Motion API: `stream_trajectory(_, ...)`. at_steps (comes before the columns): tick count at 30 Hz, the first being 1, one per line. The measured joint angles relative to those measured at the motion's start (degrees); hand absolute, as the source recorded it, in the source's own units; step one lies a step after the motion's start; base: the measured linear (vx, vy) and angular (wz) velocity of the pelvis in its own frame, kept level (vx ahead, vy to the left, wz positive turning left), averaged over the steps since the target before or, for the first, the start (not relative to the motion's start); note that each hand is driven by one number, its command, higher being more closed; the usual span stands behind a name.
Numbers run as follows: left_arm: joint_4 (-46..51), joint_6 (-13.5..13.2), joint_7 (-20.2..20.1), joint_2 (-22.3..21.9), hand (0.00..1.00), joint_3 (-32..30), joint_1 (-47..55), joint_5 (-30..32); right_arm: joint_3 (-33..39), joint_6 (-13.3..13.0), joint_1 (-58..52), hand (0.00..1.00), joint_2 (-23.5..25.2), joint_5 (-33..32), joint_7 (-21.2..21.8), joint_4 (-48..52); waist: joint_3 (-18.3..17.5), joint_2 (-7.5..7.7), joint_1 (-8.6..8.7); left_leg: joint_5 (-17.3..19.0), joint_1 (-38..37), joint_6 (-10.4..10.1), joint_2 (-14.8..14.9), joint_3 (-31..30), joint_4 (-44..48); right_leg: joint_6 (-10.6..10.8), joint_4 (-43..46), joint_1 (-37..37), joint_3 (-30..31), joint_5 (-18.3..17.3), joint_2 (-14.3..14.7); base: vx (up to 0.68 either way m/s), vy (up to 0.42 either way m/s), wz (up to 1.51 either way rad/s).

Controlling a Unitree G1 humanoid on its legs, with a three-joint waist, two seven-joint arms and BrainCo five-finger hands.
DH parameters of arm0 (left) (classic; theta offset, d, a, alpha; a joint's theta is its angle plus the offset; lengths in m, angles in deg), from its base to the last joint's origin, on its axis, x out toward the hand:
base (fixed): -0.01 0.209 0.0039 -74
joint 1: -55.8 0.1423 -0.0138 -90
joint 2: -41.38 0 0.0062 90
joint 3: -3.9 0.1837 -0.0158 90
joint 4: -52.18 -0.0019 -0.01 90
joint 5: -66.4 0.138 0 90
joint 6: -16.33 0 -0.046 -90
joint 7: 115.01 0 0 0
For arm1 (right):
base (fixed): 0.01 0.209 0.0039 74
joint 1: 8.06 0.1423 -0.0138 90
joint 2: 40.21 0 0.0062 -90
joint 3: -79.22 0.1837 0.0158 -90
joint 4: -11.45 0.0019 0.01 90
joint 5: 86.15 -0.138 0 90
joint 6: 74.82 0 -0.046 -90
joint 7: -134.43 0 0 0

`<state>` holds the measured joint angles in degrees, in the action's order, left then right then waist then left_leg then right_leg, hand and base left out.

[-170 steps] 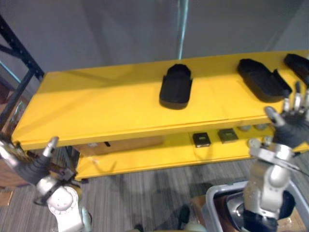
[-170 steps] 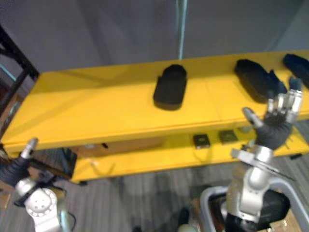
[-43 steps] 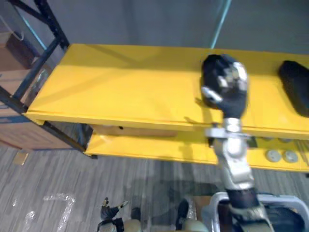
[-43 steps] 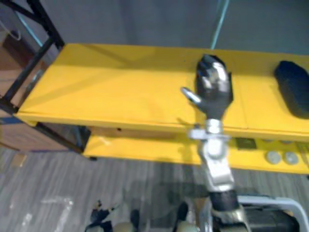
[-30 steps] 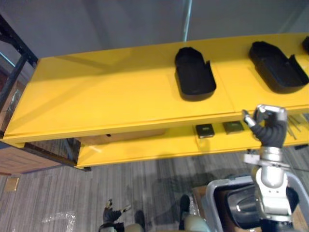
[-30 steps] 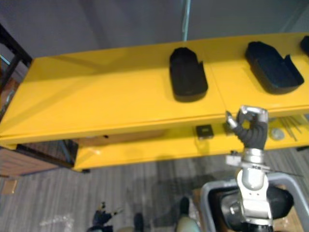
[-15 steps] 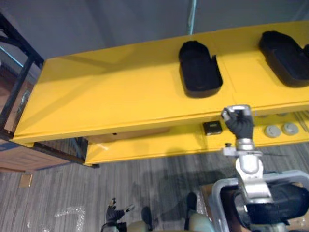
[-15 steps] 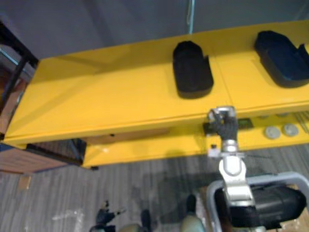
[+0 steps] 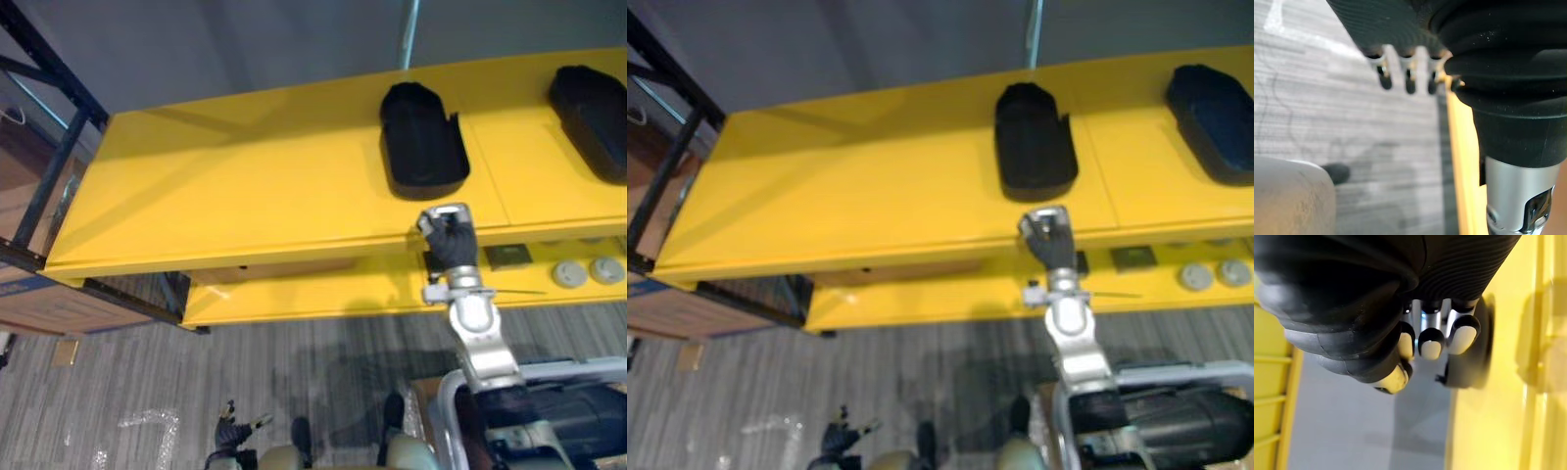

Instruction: Walk over and take plastic housings, then place them on the shelf

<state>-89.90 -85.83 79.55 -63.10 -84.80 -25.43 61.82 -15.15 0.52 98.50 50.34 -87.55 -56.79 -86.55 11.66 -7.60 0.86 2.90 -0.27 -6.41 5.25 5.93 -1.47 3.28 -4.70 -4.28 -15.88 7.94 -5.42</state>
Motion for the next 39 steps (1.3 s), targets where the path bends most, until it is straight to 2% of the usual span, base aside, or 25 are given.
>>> stream_trajectory(9,0.24,0.02,0.29,-0.23,0.00,-0.01,0.01,-0.06,-0.03,2.62,5.40,1.00,1.95,2.58,-2.73,-6.64,0.06,0.02,-0.17,-0.02,0.21,0.00,-0.10,-0.59,-0.07,0.02,0.01,0.11,-0.77,-0.01,-0.18,0.01,-0.002,0.03)
stream_trajectory(16,1.09,0.02,0.37,-0.43,0.00,-0.03,0.25,-0.08,3.07,4.22,9.89,1.00,3.14,4.51,-5.45,-11.10,0.37,-0.18,-0.63,-0.04,0.29,0.02,-0.48,-0.94,-0.07,0.09,0.01,0.24,-1.27,-0.04,-0.62,0.00,0.000,0.02)
stream_trajectory(20,2.57,-0.01,0.43,-1.22,0.00,-0.08,0.23,-0.13,5.47,4.97,13.34,1.00,3.26,4.57,-6.71,-12.27,2.41,-0.88,-0.75,-0.28,0.43,0.02,-0.68,-1.45,-0.10,0.17,0.01,0.33,-1.54,0.00,-0.84,-0.01,-0.002,0.05)
stream_trajectory(23,2.71,-0.01,0.47,-1.89,0.00,-0.08,0.22,-0.14,6.07,6.01,14.28,1.00,3.27,4.58,-7.58,-13.55,2.41,-0.91,-0.91,-0.30,0.61,0.00,-0.72,-1.90,-0.16,0.24,0.02,0.34,-1.89,-0.06,-0.88,0.01,-0.003,0.07)
stream_trajectory(35,3.15,-0.02,0.45,-2.07,0.00,0.01,0.31,-1.74,7.73,6.42,19.31,1.00,3.24,4.47,-7.77,-17.93,2.45,-0.98,-1.66,-0.40,1.35,0.03,-1.26,-2.62,-0.12,0.37,0.02,0.15,-2.75,-0.05,-1.46,0.00,0.003,0.04)
stream_trajectory(39,3.28,-0.01,0.45,-2.10,0.00,0.04,0.31,-1.74,7.76,6.45,20.53,1.00,3.22,4.46,-7.78,-17.95,2.90,-1.54,-1.64,-0.42,1.35,0.05,-1.30,-2.62,-0.15,0.41,0.01,0.15,-2.76,-0.03,-1.50,0.00,0.000,0.00)
